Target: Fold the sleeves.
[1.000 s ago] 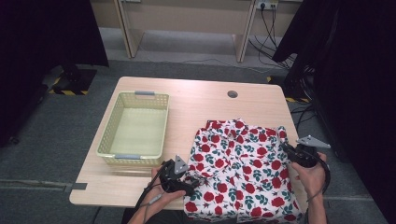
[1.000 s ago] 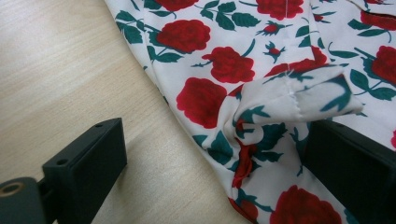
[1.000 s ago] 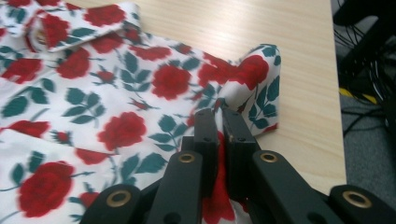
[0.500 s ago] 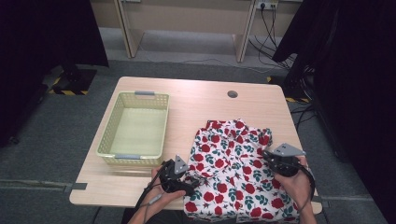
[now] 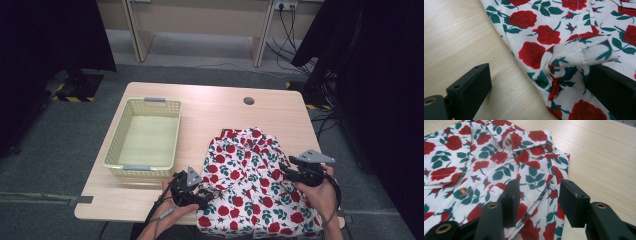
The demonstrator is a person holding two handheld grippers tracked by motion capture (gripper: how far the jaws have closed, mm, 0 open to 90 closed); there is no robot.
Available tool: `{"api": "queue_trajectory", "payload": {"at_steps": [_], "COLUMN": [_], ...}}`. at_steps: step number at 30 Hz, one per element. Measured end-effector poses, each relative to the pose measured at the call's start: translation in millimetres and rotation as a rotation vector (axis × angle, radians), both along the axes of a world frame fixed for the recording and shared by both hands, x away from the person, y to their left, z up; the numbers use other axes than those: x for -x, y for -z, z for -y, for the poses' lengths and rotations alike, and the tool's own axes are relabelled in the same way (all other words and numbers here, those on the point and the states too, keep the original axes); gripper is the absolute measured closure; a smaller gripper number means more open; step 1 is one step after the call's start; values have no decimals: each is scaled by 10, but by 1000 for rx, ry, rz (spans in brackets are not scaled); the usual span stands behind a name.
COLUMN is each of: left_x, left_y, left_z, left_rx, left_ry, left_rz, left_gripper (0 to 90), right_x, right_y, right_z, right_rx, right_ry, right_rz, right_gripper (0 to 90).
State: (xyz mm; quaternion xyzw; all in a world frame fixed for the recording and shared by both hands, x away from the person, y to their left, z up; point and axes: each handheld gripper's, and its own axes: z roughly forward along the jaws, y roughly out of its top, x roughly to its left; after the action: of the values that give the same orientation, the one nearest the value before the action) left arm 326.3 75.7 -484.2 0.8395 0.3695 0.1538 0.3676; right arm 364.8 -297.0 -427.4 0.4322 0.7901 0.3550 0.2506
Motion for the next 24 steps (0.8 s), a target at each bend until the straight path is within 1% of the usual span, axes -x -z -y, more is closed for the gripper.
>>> {"api": "queue_trajectory", "payload": {"at_steps": [2, 4, 8, 9, 10, 12, 13, 15, 17, 19, 21, 22, 23, 24], "left_x": [-1, -1, -1, -1, -2, -1, -1, -2, -1, -1, -1, -1, -1, -1], "left_y": [1, 0, 1, 0, 0, 1, 0, 0, 1, 1, 1, 1, 1, 1], "left_z": [2, 1, 1, 1, 1, 1, 1, 1, 2, 2, 2, 2, 2, 2], "left_rx": [2, 1, 1, 1, 1, 1, 1, 0, 2, 2, 2, 2, 2, 2], "left_ry": [-2, -1, -1, -1, -1, -2, -1, -1, -2, -2, -2, -2, -2, -2], "left_rz": [0, -1, -1, -1, -1, -1, -1, -1, -1, 0, -1, 0, -1, -1], "left_gripper": [46, 46, 45, 45, 45, 45, 45, 45, 45, 45, 45, 45, 45, 45], "right_x": [-81, -171, -341, -376, -403, -428, -426, -396, -346, -290, -247, -229, -222, -224], "right_y": [52, 125, 263, 295, 321, 357, 364, 347, 308, 272, 247, 234, 219, 203], "right_z": [-31, -74, -143, -155, -169, -194, -209, -241, -286, -334, -377, -389, -385, -368], "right_rx": [-14, -24, -11, -9, -9, -2, -4, -1, 17, 9, 4, 10, 26, 37], "right_ry": [6, 20, 32, 34, 33, 2, -12, -48, -93, -133, -157, -149, -130, -95], "right_rz": [-34, -79, -134, -148, -161, -166, -169, -140, -121, -117, -117, -112, -104, -99], "right_gripper": [460, 426, 429, 441, 483, 591, 659, 738, 779, 777, 753, 730, 697, 655]}}
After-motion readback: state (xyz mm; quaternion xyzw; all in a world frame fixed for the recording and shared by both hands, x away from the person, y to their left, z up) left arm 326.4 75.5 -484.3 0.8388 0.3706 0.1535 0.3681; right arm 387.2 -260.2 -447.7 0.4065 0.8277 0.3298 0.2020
